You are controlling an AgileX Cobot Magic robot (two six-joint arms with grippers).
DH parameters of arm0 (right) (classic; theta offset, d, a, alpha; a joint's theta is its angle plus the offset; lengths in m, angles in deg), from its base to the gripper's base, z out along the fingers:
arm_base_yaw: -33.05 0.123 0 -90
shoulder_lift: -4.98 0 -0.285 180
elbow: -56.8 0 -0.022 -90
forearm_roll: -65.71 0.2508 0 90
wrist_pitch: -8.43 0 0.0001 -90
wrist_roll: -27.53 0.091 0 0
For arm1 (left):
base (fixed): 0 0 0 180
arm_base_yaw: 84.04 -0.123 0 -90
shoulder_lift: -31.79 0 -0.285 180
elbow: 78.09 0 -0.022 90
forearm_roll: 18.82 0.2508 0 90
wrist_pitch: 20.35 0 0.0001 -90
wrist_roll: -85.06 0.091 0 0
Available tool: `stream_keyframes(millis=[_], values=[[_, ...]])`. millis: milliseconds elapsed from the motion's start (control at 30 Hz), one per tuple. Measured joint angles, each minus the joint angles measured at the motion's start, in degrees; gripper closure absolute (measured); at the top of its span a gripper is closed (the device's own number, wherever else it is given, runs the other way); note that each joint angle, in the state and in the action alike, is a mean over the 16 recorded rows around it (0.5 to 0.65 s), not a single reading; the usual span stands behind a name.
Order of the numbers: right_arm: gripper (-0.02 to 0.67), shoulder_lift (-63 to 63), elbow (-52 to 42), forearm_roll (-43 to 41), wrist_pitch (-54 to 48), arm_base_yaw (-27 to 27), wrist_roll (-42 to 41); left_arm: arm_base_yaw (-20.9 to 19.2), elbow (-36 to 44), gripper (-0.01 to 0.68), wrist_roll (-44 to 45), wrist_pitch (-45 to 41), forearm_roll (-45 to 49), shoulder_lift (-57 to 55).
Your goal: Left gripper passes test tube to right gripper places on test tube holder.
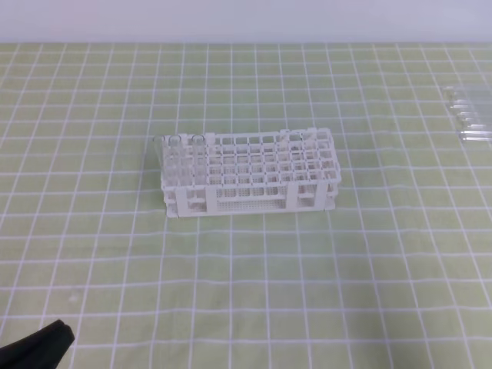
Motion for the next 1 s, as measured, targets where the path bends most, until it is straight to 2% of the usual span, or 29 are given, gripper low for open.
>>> stream_keyframes(millis=[233,600,1000], values=[[0.664,-10.5,-8.3,0.6,-0.1,-5.5,0.0,0.0,0.0,0.675,0.0,0.0,0.0,0.0],[0.664,-12.7,-10.3,1.6,2.3,-6.3,-1.0,0.0,0.1,0.675,0.0,-0.2,0.0,0.0],[0.665,-12.7,-11.2,22.9,-7.5,-6.3,-21.7,0.0,0.0,0.676,0.0,-0.4,0.0,0.1]])
